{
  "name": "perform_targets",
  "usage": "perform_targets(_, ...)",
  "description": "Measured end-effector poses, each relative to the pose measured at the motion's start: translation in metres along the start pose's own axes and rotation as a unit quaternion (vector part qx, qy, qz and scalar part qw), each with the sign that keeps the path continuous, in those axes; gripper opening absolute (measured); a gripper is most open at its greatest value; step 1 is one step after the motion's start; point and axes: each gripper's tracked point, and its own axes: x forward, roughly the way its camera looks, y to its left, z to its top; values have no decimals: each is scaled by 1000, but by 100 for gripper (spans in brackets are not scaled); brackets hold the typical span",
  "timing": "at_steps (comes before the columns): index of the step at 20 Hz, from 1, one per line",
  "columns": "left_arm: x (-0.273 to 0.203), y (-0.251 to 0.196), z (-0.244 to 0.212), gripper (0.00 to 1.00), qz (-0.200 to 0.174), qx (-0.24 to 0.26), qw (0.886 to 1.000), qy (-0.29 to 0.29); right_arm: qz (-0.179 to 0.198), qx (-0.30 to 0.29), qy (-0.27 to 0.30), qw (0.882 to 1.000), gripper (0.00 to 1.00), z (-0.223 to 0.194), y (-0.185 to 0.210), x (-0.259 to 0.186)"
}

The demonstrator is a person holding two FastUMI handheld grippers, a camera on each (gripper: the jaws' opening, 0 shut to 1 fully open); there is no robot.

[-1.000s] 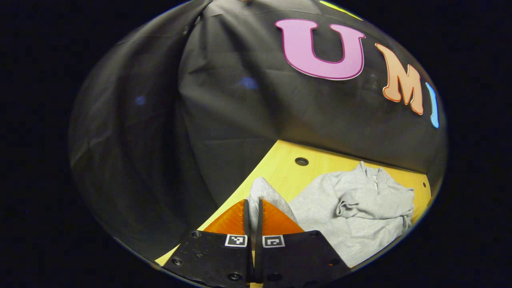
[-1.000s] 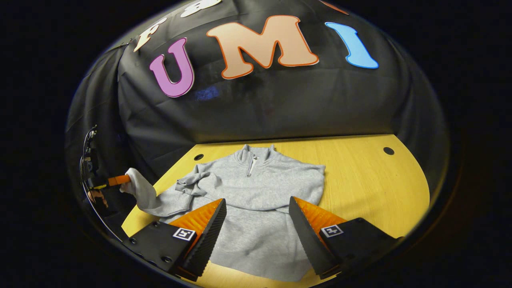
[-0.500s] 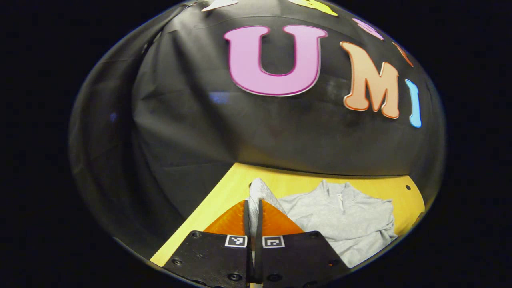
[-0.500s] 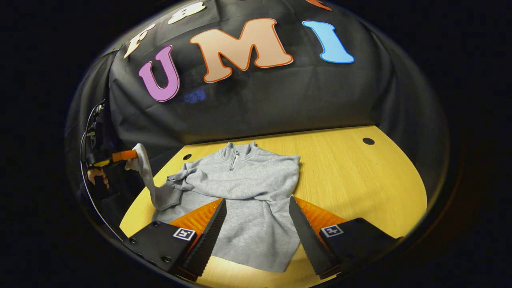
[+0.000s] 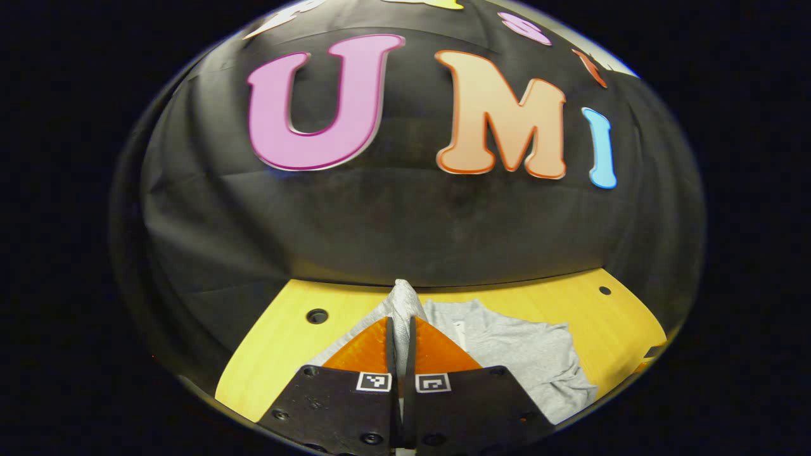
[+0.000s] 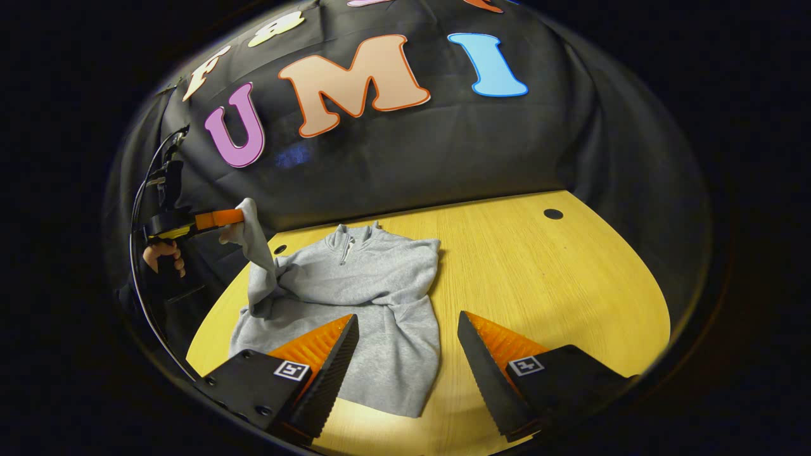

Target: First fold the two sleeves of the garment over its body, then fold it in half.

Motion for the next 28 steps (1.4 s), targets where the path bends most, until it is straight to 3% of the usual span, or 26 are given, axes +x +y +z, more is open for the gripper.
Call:
perform_targets(11,51,-155,-40,0,-101,81,990,51,-42,25,9,999,98,-23,-54,-29)
perform_targets(15,64,-184,-65,0,-103,89,988,72,-52,32,14,998,94,-32,-67,-38)
perform_targets(20,76,-217,-101,7,-140,74,981,113,-53,30,19,998,98,-42,-69,-45)
perform_targets(23,73,-224,-98,23,-150,49,982,103,-48,28,20,998,94,-44,-66,-46)
perform_targets(26,65,-220,-81,100,-151,37,986,67,-37,25,17,999,98,-42,-57,-42)
perform_targets(27,60,-210,-76,93,-142,39,987,60,-34,24,16,999,98,-41,-54,-38)
perform_targets(28,54,-200,-72,93,-133,38,989,56,-29,24,15,999,98,-40,-50,-35)
